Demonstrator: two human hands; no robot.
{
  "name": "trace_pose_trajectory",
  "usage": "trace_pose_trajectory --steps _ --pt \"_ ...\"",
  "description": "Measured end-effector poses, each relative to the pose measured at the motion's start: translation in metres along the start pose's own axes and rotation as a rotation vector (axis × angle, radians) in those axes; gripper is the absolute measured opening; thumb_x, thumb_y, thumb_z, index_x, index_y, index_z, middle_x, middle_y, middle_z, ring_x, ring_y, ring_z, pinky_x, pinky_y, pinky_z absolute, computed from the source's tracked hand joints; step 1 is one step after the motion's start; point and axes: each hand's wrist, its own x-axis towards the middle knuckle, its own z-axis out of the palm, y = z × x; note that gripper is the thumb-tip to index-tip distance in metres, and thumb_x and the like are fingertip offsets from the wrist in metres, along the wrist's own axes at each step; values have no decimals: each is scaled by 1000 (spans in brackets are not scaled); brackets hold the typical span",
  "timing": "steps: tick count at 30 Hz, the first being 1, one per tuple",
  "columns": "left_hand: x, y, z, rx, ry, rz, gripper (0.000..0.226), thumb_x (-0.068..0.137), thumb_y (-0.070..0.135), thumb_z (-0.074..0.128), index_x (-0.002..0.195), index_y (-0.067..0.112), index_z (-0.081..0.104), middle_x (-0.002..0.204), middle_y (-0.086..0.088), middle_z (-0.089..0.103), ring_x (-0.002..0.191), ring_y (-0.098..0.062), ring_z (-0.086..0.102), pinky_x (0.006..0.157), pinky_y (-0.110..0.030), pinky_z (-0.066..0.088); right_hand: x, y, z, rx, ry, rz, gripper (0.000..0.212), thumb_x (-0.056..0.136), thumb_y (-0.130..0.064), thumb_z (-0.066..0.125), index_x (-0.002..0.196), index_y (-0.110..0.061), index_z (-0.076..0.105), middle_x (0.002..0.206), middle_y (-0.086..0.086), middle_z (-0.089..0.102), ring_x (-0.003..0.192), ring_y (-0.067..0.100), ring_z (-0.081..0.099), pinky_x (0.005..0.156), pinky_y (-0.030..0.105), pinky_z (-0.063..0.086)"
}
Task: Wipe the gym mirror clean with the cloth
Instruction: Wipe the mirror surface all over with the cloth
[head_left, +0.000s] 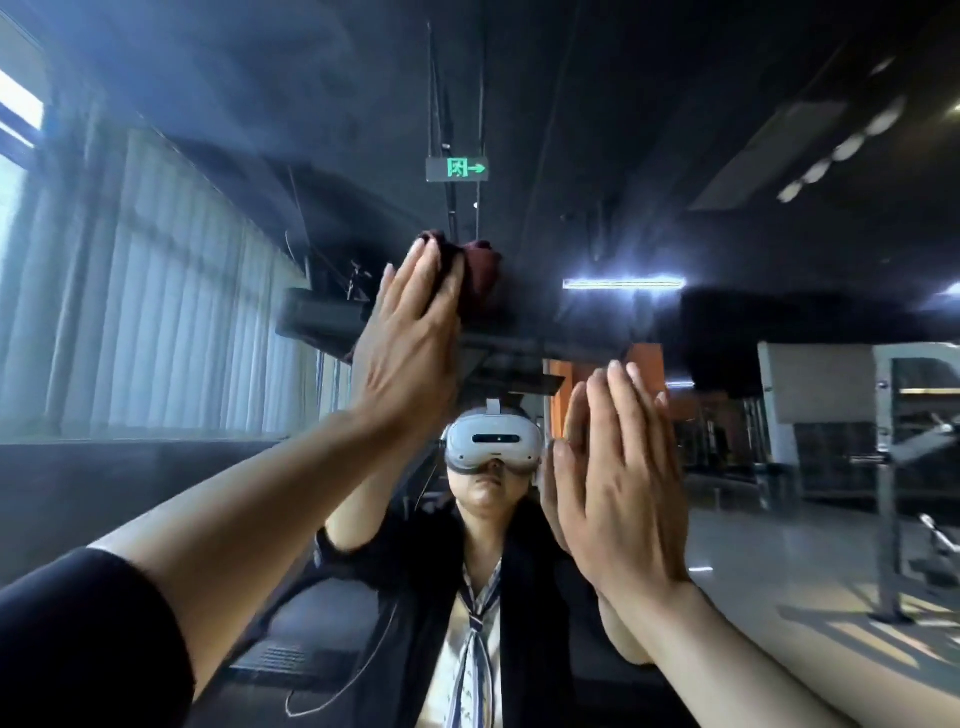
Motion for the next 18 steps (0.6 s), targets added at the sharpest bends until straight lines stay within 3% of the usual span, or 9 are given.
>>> trace_pose_trajectory --steps 2,4,6,9,12,15,18 --pt "10 12 2 -12 41 -143 58 94 15 38 150 -1 38 159 -25 27 150 -37 19 124 -50 15 -13 16 -4 -48 -29 16 60 103 -33 33 149 5 39 159 22 32 149 33 27 123 44 19" --pt "19 40 13 -28 56 -151 57 94 5 44 150 0 38 160 -22 27 151 -35 18 125 -43 9 -23 23 -3 -33 -86 3 61 104 -34 34 152 4 34 162 20 25 152 30 21 125 42 16" --pt "28 78 28 -70 43 -48 58 90 5 41 149 -1 40 159 -23 30 150 -36 21 122 -39 7 -25 26 -5 6 -121 -12 57 104 -30 36 151 3 37 161 18 29 152 28 22 124 41 18" --pt "35 135 48 -115 -44 79 69 85 18 21 150 1 37 160 -21 27 151 -34 20 122 -35 2 -28 40 -16 -7 -119 -78 47 98 -10 45 143 3 48 148 19 47 142 27 42 118 36 32" --pt "31 165 61 -96 -133 200 68 85 13 27 152 4 36 162 -17 25 152 -30 18 122 -32 -3 -43 62 -22 -15 -73 -73 44 89 1 59 133 3 59 134 18 59 129 27 55 115 31 37" --pt "18 159 61 -71 -140 323 68 82 11 26 147 3 45 156 -17 38 147 -32 31 122 -32 4 -59 75 -27 -83 -96 -87 45 94 -4 57 138 3 56 143 19 55 138 28 48 116 38 37" --pt "-4 131 54 -41 -117 362 64 83 0 45 146 4 48 154 -16 41 145 -31 34 123 -40 17 -58 69 -31 -50 -112 -62 48 100 -15 47 145 1 48 153 19 44 146 30 36 120 44 31"
